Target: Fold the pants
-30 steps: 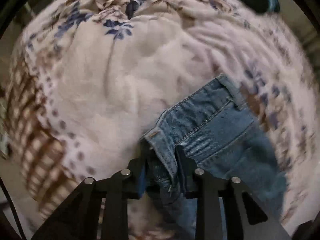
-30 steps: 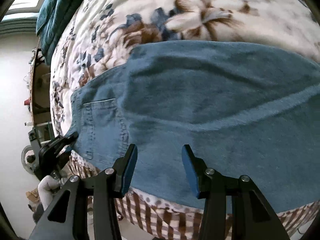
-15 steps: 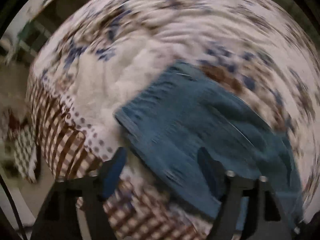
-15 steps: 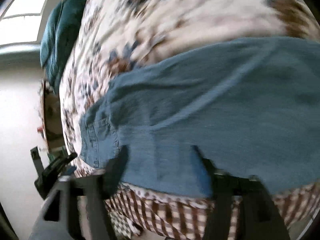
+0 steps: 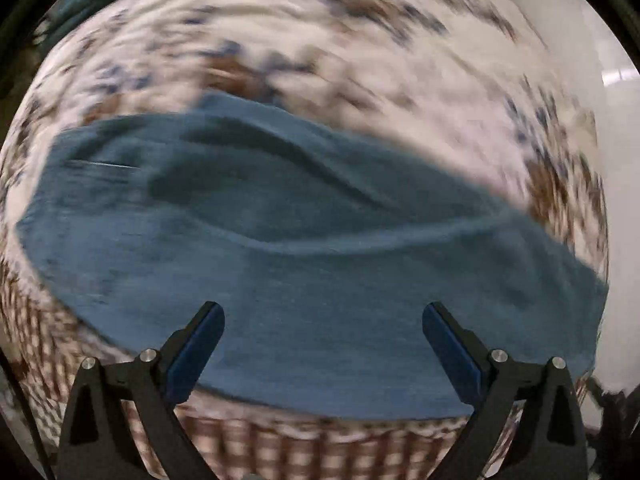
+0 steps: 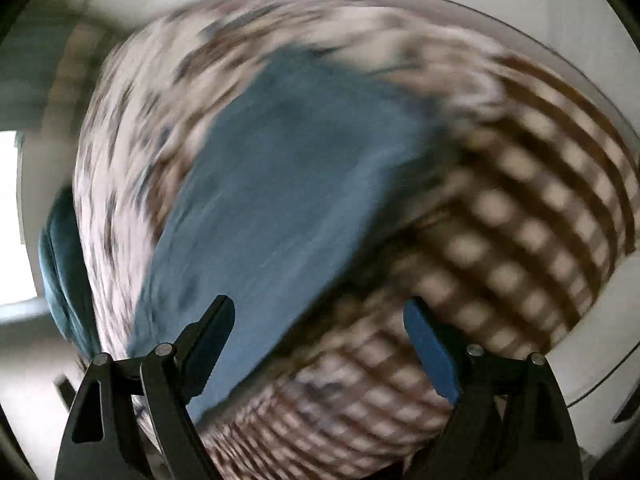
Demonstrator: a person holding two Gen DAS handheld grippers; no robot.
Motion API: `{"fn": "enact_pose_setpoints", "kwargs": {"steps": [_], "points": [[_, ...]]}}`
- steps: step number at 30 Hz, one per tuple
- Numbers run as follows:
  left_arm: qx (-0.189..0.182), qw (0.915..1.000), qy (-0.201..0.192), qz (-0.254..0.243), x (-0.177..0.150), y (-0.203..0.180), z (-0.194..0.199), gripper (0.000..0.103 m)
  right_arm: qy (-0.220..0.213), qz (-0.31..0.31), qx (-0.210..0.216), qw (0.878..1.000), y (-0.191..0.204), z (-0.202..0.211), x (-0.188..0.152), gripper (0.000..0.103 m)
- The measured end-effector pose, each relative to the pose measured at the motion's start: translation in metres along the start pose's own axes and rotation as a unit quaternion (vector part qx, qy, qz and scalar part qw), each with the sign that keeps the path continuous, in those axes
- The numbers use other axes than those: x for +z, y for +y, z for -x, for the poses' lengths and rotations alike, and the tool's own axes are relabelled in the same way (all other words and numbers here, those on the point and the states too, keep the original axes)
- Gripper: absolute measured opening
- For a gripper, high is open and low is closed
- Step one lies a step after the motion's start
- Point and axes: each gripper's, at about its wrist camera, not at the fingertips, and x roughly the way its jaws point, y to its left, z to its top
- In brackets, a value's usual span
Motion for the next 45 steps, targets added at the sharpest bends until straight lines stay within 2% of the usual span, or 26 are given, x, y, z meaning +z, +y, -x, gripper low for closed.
{"fn": "enact_pose_setpoints", "kwargs": {"steps": [3, 4, 7, 10, 11, 12, 13, 14, 15, 18, 19, 20, 22, 23, 25, 26, 29, 31, 32, 33, 34, 35, 38, 40, 45], "points": [[0.014, 0.9989, 0.028, -0.035, -0.009, -0.036, -0.030, 0.102, 0.015, -0.033, 0.042, 0.998, -0.029, -0.020, 0.021, 0.089], [0.023, 0.9983, 0.035, -0.040, -0.010, -0.043, -0.040, 0.102, 0.017, -0.045, 0.075, 0.996, -0.036, -0.029, 0.029, 0.089], [0.027, 0.9970, 0.065, -0.031, -0.010, -0.046, -0.066, 0.102, -0.011, -0.071, 0.147, 0.986, -0.040, -0.041, 0.037, 0.086], [0.014, 0.9970, 0.076, -0.006, -0.001, -0.039, -0.080, 0.103, -0.024, -0.084, 0.179, 0.980, -0.035, -0.054, 0.050, 0.082], [0.008, 0.9967, 0.081, 0.005, 0.004, -0.037, -0.085, 0.103, -0.027, -0.088, 0.185, 0.978, -0.033, -0.059, 0.054, 0.071], [0.007, 0.9963, 0.085, 0.013, 0.007, -0.036, -0.087, 0.103, -0.029, -0.090, 0.175, 0.980, -0.032, -0.064, 0.059, 0.041], [0.007, 0.9956, 0.091, 0.019, 0.011, -0.035, -0.091, 0.103, -0.026, -0.090, 0.153, 0.984, -0.029, -0.070, 0.063, 0.027], [0.008, 0.9948, 0.099, 0.024, 0.014, -0.035, -0.094, 0.103, -0.025, -0.082, 0.143, 0.986, -0.025, -0.074, 0.068, 0.014], [0.013, 0.9940, 0.106, 0.024, 0.017, -0.036, -0.096, 0.103, -0.029, -0.063, 0.133, 0.989, -0.018, -0.074, 0.070, 0.011], [0.011, 0.9910, 0.130, 0.027, 0.027, -0.039, -0.100, 0.103, -0.055, 0.032, 0.072, 0.995, 0.013, -0.053, 0.072, 0.008], [0.006, 0.9901, 0.137, 0.029, 0.031, -0.039, -0.099, 0.103, -0.062, 0.037, 0.067, 0.995, 0.014, -0.048, 0.073, 0.008], [0.001, 0.9906, 0.133, 0.035, 0.035, -0.039, -0.093, 0.103, -0.066, 0.029, 0.061, 0.996, 0.009, -0.046, 0.074, 0.008], [0.005, 0.9936, 0.109, 0.029, 0.044, -0.039, -0.082, 0.103, -0.050, -0.027, 0.066, 0.996, -0.017, -0.060, 0.077, 0.008], [0.021, 0.9955, 0.092, 0.012, 0.047, -0.042, -0.073, 0.103, -0.043, -0.054, 0.081, 0.994, -0.027, -0.068, 0.077, 0.008], [0.041, 0.9969, 0.067, -0.005, 0.050, -0.043, -0.061, 0.103, -0.040, -0.056, 0.098, 0.993, -0.026, -0.072, 0.080, 0.011], [0.044, 0.9974, 0.055, -0.013, 0.052, -0.043, -0.055, 0.103, -0.040, -0.055, 0.107, 0.992, -0.024, -0.072, 0.082, 0.016], [0.056, 0.9973, 0.035, -0.033, 0.056, -0.047, -0.047, 0.103, -0.030, -0.035, 0.150, 0.988, -0.006, -0.076, 0.087, 0.056], [0.070, 0.9960, 0.021, -0.051, 0.058, -0.051, -0.044, 0.103, -0.023, -0.003, 0.139, 0.990, 0.008, -0.084, 0.090, 0.058], [0.075, 0.9954, 0.014, -0.057, 0.060, -0.055, -0.042, 0.103, -0.019, 0.018, 0.119, 0.993, 0.015, -0.088, 0.090, 0.050], [0.077, 0.9950, 0.011, -0.063, 0.062, -0.056, -0.043, 0.103, -0.020, 0.039, 0.093, 0.995, 0.021, -0.091, 0.090, 0.029], [0.077, 0.9949, 0.011, -0.065, 0.062, -0.061, -0.043, 0.103, -0.021, 0.062, 0.057, 0.996, 0.025, -0.092, 0.088, 0.015], [0.074, 0.9951, 0.012, -0.064, 0.064, -0.062, -0.045, 0.103, -0.022, 0.069, 0.048, 0.996, 0.025, -0.090, 0.087, 0.006], [0.070, 0.9953, 0.014, -0.064, 0.067, -0.062, -0.049, 0.103, -0.045, 0.005, 0.070, 0.997, -0.004, -0.077, 0.096, 0.006], [0.067, 0.9956, 0.017, -0.062, 0.065, -0.058, -0.053, 0.103, -0.041, -0.029, 0.093, 0.994, -0.015, -0.086, 0.096, 0.006], [0.057, 0.9968, 0.022, -0.051, 0.066, -0.039, -0.057, 0.103, -0.072, 0.008, 0.064, 0.995, 0.011, -0.079, 0.085, 0.007]]}}
